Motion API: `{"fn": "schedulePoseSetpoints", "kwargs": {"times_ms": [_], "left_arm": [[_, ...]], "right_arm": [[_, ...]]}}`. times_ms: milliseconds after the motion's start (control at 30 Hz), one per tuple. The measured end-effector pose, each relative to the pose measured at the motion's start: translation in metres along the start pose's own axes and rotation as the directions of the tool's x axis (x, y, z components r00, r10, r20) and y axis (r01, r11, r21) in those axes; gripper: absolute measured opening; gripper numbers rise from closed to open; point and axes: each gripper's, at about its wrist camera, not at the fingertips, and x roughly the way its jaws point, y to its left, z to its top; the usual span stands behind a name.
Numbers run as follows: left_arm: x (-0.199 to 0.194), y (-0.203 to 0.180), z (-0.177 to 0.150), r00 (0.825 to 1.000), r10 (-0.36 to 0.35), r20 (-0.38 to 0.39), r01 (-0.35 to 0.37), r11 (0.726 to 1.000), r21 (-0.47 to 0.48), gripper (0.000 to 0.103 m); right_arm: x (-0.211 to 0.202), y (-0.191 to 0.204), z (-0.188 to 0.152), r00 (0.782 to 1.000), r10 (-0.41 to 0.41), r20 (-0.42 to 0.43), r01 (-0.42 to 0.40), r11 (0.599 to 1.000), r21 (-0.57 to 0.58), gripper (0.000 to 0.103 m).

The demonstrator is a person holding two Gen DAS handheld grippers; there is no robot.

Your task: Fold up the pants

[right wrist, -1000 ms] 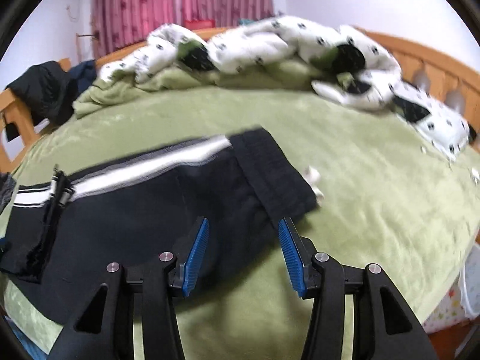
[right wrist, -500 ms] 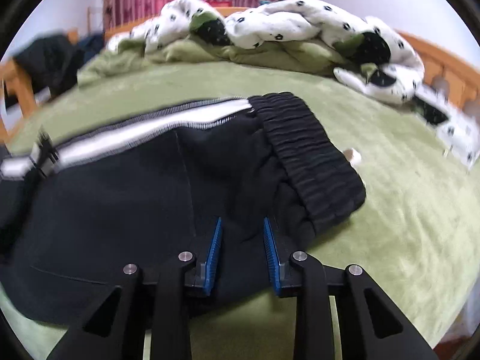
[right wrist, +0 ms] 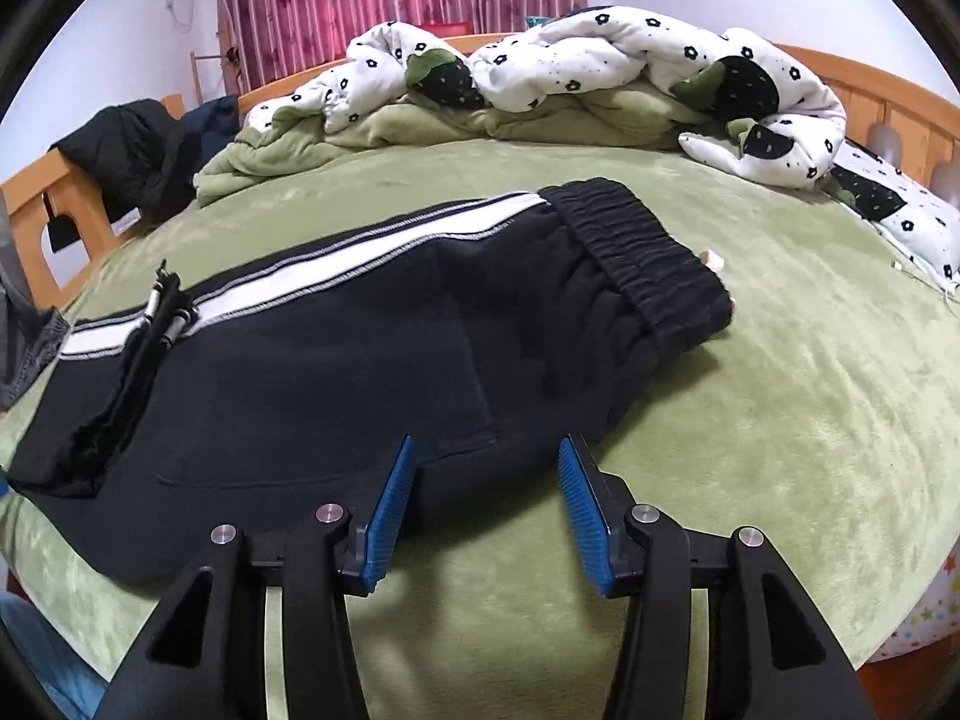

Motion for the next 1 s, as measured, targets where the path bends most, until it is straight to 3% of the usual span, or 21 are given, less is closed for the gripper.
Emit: {"fn": "schedulePoseSetpoints", "kwargs": {"times_ms": [133, 267, 467, 533, 567, 633, 667, 867, 1000], "left_arm": [[0.008, 0.021, 0.0, 0.996, -0.086, 0.012, 0.087, 0.986, -0.139, 0.062], [0.01, 0.029, 0.003, 0.996, -0.086, 0.012, 0.086, 0.982, -0.17, 0.061], [0.02, 0.014, 0.003, 1.0, -0.023, 0.013, 0.024, 0.992, -0.124, 0.059], [0.021, 0.01, 0.007, 1.0, -0.004, 0.004, 0.004, 0.992, -0.126, 0.052], [0.021, 0.009, 0.009, 1.0, 0.005, 0.0, -0.005, 0.991, -0.135, 0.041], [0.018, 0.013, 0.011, 1.0, 0.0, -0.005, 0.0, 0.989, -0.149, 0.031], [0.015, 0.014, 0.012, 1.0, -0.009, 0.008, 0.01, 0.988, -0.153, 0.02], [-0.007, -0.024, 0.028, 0.996, 0.007, 0.088, -0.003, 0.999, -0.042, 0.015], [-0.021, -0.08, 0.042, 0.991, -0.045, 0.125, 0.034, 0.995, 0.088, 0.014]], "right_arm": [[0.001, 0.003, 0.004, 1.0, 0.014, 0.006, -0.014, 1.0, 0.026, 0.049], [0.006, 0.003, 0.005, 1.0, 0.019, -0.001, -0.019, 0.999, 0.03, 0.05], [0.009, 0.003, -0.002, 0.999, -0.041, 0.008, 0.041, 0.999, -0.003, 0.05], [0.01, 0.003, -0.002, 0.999, -0.053, -0.002, 0.053, 0.998, -0.017, 0.05], [0.01, 0.004, -0.002, 0.999, -0.052, -0.004, 0.052, 0.998, -0.02, 0.05], [0.009, 0.003, -0.001, 0.998, -0.058, 0.0, 0.058, 0.998, -0.019, 0.05], [0.008, 0.003, -0.001, 0.998, -0.065, 0.0, 0.065, 0.998, -0.016, 0.05], [0.009, -0.005, 0.0, 0.997, -0.07, -0.027, 0.07, 0.997, 0.019, 0.047], [0.004, -0.005, 0.0, 1.0, -0.023, -0.017, 0.024, 1.0, 0.019, 0.047]]}}
